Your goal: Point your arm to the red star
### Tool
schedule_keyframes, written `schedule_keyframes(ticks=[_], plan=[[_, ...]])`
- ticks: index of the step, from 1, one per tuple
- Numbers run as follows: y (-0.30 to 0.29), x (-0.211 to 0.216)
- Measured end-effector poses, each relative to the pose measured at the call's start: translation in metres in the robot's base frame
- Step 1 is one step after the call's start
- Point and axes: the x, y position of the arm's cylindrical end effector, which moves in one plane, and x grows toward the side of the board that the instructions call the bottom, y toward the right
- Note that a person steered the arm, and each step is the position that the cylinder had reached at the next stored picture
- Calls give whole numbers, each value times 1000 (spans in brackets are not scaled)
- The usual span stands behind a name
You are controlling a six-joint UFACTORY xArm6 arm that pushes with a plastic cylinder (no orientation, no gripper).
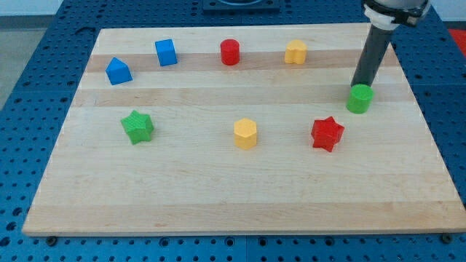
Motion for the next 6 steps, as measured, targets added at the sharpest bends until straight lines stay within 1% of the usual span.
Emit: schedule_keyframes(ticks=[1, 2, 4, 5, 6], plan=[[-25, -6], [-69, -5], [-130, 13], [-128, 97], [-127, 107]])
